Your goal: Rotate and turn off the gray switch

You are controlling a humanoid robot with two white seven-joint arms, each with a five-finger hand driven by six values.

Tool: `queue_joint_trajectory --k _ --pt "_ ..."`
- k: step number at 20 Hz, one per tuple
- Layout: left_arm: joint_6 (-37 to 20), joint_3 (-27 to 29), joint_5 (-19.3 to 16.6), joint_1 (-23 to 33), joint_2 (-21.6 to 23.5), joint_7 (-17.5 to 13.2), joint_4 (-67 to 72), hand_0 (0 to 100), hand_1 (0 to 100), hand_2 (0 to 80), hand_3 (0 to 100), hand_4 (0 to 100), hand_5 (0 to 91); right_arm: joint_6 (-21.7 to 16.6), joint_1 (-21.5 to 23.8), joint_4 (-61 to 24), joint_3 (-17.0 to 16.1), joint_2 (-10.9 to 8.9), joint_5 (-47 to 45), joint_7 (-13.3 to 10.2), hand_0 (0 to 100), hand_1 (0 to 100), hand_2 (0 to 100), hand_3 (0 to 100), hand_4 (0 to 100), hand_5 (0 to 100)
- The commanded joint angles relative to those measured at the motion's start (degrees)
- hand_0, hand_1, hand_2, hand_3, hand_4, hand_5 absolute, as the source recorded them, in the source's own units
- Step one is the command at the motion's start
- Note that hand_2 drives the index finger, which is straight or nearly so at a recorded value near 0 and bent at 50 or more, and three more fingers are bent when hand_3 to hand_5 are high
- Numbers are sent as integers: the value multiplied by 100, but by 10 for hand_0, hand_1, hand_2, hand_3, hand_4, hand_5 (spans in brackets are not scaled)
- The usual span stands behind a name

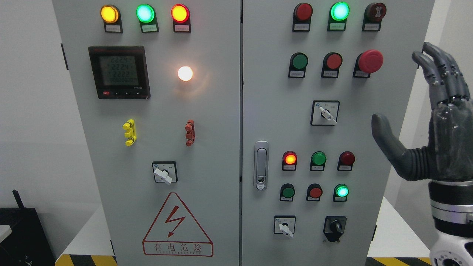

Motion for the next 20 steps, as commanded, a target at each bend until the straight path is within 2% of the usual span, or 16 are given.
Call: queue_joint_trajectory --k 1,10,11,12,13,14,16,17,18,20 --pt "2 44 114 -53 -3 0 -140 120 389 0 0 0 0 11 12 17 22 -9 1 -3 303 182 73 119 0 0" --pt "2 44 114 -53 -3 0 -140 120 389 0 0 0 0 20 12 26 -22 9 -7 -3 298 189 75 138 0 0" --pt "2 44 114 -53 6 0 -140 120 389 0 0 0 0 29 12 44 -31 26 -16 -38 298 190 89 176 34 0" --pt "2 44 114 -53 6 0 -140 120 389 0 0 0 0 81 12 79 -40 35 -25 -65 298 191 110 212 106 44" --pt "2 44 114 -53 -3 0 -140 120 389 0 0 0 0 203 12 96 -40 52 -60 -74 300 197 161 331 286 233" --pt "2 44 114 -53 -3 9 -140 120 389 0 0 0 0 317 12 97 -40 61 -86 -74 301 232 239 524 450 467" --pt "2 44 114 -53 -3 0 -140 120 389 0 0 0 0 432 12 132 -31 70 -87 -65 292 282 264 560 499 557" --pt "2 44 114 -53 -3 0 -140 120 389 0 0 0 0 433 12 149 -22 114 -87 -65 281 309 286 592 597 697" --pt "2 44 114 -53 -3 0 -140 120 389 0 0 0 0 433 12 175 -5 192 -87 -65 276 316 290 610 650 794" --pt "2 44 114 -53 6 9 -140 120 389 0 0 0 0 450 12 176 39 386 -87 -56 268 310 305 652 748 942"
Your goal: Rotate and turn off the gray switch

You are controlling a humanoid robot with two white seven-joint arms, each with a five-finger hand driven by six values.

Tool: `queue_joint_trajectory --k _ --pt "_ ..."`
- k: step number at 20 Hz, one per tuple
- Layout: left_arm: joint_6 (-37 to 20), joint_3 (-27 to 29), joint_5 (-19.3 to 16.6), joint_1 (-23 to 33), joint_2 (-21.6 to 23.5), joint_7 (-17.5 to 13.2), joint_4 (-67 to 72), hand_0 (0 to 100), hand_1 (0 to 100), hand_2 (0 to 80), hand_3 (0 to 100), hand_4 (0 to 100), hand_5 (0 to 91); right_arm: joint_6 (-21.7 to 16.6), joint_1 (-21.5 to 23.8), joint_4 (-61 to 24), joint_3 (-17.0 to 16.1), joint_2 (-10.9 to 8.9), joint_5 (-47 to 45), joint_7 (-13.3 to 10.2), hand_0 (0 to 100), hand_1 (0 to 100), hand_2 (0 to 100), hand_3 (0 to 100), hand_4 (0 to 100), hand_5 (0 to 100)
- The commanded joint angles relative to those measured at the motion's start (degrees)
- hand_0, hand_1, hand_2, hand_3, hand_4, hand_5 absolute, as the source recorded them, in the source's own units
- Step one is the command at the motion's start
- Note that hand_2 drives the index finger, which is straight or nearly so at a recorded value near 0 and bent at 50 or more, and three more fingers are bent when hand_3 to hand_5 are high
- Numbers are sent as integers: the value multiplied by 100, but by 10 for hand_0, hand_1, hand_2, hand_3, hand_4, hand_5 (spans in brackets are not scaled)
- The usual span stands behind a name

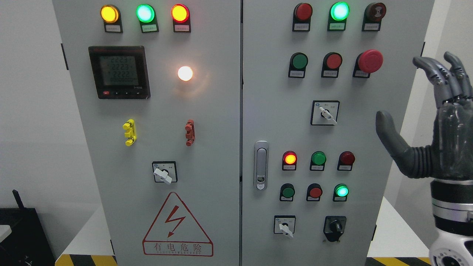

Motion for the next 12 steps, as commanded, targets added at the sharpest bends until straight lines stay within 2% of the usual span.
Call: queue_joint_trajectory --k 1,2,3,6,9,12 --pt "1 44 114 -53 -3 18 -141 120 389 0 0 0 0 109 0 97 76 418 -22 9 267 306 318 677 797 989" --pt "1 44 114 -53 -3 18 -141 120 389 0 0 0 0 162 9 97 93 463 -14 17 266 294 342 725 871 1000" --pt "1 44 114 -53 6 18 -141 120 389 0 0 0 0 258 9 97 155 516 -14 44 260 289 351 736 875 1000" --pt "1 44 114 -53 -3 18 -141 120 389 0 0 0 0 662 35 105 331 586 -14 53 234 289 406 868 934 1000" --pt "1 44 114 -53 -3 18 -141 120 389 0 0 0 0 812 70 114 392 595 -14 201 214 301 441 929 971 1000" --pt "1 44 114 -53 6 18 -141 120 389 0 0 0 0 988 79 123 428 691 -14 342 176 307 455 948 986 1000"
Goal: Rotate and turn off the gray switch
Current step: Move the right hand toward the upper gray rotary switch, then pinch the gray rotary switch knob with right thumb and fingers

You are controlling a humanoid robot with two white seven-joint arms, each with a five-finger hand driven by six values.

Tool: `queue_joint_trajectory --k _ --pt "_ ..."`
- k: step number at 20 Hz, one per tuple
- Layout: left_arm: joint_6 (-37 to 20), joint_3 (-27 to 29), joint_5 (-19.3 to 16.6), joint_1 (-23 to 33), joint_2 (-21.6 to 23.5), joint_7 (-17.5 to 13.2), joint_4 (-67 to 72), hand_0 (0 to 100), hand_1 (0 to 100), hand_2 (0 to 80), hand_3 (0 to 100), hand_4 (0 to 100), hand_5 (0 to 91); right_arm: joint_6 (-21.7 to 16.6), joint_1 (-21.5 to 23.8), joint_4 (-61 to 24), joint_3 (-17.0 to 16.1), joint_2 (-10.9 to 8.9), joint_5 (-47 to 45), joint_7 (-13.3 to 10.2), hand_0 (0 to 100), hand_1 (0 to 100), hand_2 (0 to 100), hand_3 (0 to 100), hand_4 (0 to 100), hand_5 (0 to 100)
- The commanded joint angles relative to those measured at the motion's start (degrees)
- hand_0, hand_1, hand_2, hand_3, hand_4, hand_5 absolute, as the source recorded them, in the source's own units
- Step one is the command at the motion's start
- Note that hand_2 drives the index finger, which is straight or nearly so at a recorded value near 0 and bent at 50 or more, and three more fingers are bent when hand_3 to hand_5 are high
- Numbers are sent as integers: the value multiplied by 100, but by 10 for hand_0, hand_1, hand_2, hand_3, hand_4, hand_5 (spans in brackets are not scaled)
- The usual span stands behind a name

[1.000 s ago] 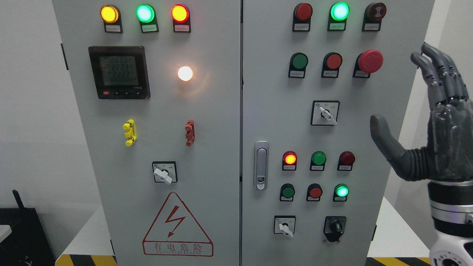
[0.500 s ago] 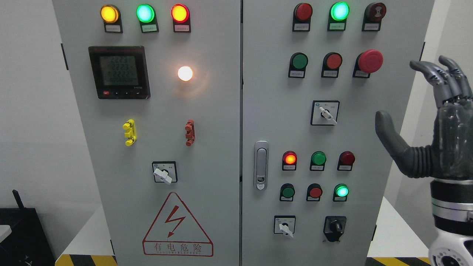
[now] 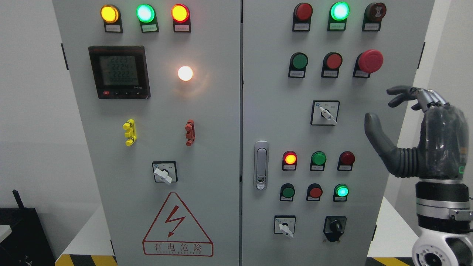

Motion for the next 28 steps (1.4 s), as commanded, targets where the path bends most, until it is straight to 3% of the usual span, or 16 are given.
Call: queue_joint_trajectory --k 1,4,7,13,17,28 --pt "0 44 114 -53 6 -3 -141 120 389 0 0 0 0 173 30 51 214 359 -1 119 168 306 462 950 989 1000" --pt "0 44 114 -53 6 -3 -141 120 389 0 0 0 0 217 30 51 223 482 34 206 149 317 479 953 993 1000" --pt "0 44 114 -53 6 6 -141 120 389 0 0 0 0 506 30 59 328 535 34 338 125 341 498 954 996 1000" --pt "0 44 114 -53 6 -3 -141 120 389 0 0 0 0 665 30 147 407 614 34 338 89 394 502 957 997 1000" --pt "0 44 114 -53 -3 -3 -141 120 389 0 0 0 0 1008 -23 200 442 623 43 338 83 404 502 959 998 1000" --pt "0 44 114 -53 6 -3 -141 120 389 0 0 0 0 1052 -172 349 451 737 43 347 83 409 528 959 999 1000"
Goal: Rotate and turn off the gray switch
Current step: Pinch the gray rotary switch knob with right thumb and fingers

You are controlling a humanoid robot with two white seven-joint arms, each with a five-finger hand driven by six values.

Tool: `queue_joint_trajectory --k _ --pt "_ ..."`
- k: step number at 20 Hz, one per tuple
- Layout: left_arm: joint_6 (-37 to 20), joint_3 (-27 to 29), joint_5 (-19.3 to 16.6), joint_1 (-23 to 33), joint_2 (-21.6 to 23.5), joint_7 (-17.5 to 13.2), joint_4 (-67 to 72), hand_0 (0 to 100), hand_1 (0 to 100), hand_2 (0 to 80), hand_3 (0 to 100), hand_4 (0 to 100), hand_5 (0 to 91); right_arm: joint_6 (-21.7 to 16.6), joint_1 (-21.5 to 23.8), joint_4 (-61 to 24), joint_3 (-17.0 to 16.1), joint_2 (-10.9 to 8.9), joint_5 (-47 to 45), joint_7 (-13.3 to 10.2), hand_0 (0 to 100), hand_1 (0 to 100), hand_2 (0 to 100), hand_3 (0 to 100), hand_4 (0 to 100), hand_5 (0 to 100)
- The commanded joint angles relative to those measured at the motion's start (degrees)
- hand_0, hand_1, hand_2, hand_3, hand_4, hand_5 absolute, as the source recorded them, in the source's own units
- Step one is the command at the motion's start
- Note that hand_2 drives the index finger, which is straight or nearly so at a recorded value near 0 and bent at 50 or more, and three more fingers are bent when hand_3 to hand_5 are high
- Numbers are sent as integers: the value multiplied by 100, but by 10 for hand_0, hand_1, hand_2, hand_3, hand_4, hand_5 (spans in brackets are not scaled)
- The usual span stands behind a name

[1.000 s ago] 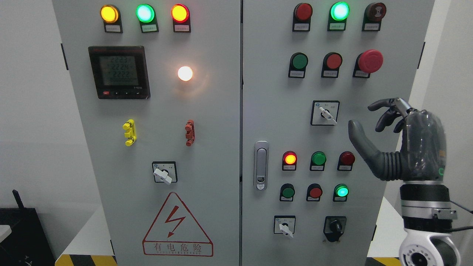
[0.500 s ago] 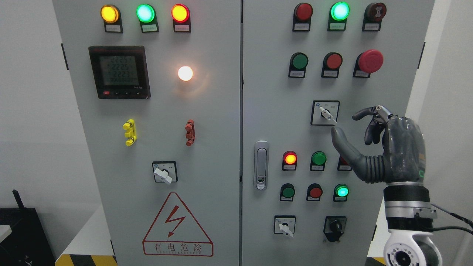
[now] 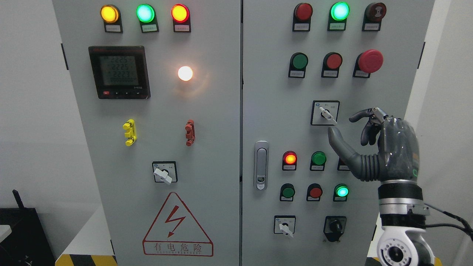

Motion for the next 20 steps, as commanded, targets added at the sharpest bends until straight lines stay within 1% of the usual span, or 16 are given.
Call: queue_joint_trajectory --k 1,3,6,20 --pt "-1 44 114 -53 5 -24 -140 120 389 0 0 0 0 4 -108 175 59 162 5 6 83 409 530 959 999 1000" --pt "-1 44 114 -53 -4 -24 -140 120 389 0 0 0 0 22 -161 220 59 162 5 6 84 409 532 959 999 1000" --pt "-1 44 114 -53 -4 -24 -140 120 389 0 0 0 0 241 -293 308 76 162 -4 6 85 410 535 958 999 1000" --pt "-1 44 114 -53 -4 -24 -140 120 389 0 0 0 0 268 -354 413 147 162 -13 6 80 433 563 956 996 1000"
